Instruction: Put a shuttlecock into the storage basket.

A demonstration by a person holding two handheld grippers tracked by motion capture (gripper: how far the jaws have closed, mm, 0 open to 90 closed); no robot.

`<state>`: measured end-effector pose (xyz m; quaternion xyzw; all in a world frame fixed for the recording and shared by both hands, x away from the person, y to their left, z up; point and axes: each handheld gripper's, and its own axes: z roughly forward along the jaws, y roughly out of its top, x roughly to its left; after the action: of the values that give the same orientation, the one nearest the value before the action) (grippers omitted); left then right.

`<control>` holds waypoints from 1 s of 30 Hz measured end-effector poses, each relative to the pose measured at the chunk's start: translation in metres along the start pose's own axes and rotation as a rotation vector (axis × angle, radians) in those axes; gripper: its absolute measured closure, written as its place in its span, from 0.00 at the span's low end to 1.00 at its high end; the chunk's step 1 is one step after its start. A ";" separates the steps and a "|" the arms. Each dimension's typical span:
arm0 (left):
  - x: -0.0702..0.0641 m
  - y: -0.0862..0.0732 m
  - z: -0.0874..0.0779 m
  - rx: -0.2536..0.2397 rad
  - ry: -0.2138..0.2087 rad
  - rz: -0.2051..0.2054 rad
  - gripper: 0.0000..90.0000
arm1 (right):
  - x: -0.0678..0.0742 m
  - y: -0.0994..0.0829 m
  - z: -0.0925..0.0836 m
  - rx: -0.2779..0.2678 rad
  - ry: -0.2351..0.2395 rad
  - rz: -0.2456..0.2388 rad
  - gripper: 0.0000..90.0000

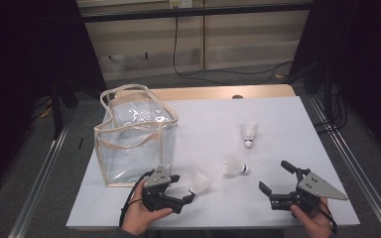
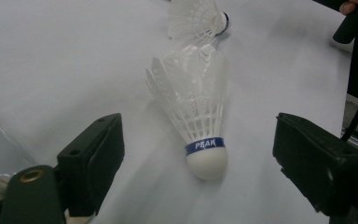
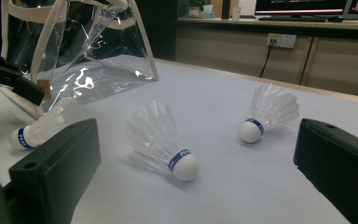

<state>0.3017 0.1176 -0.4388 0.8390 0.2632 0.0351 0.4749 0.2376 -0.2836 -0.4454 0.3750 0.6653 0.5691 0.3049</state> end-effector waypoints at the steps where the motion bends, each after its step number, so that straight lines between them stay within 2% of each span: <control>1: 0.000 0.000 0.001 0.011 -0.004 -0.008 0.21 | 0.000 0.000 0.000 0.000 -0.001 -0.001 0.01; 2: 0.000 0.000 0.001 0.023 -0.009 0.001 0.22 | 0.000 0.000 0.000 -0.001 -0.002 -0.002 0.01; 3: -0.001 0.000 0.003 0.027 -0.020 -0.013 0.22 | 0.000 0.000 0.000 -0.001 -0.001 -0.003 0.01; 7: -0.002 0.001 0.005 0.053 -0.035 -0.013 0.26 | 0.000 0.000 0.000 -0.002 -0.002 -0.002 0.01; 15: -0.002 0.002 0.008 0.089 -0.049 -0.019 0.35 | -0.001 0.000 -0.001 -0.003 -0.003 -0.003 0.01; 24: -0.002 0.002 0.012 0.109 -0.029 -0.027 0.40 | -0.001 0.000 -0.001 -0.003 -0.004 -0.002 0.01; 30: -0.004 0.003 0.016 0.146 -0.016 -0.007 0.44 | -0.001 0.000 -0.001 -0.002 -0.007 -0.001 0.01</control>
<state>0.3041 0.1019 -0.4446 0.8708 0.2645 0.0075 0.4145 0.2368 -0.2850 -0.4453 0.3763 0.6637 0.5684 0.3079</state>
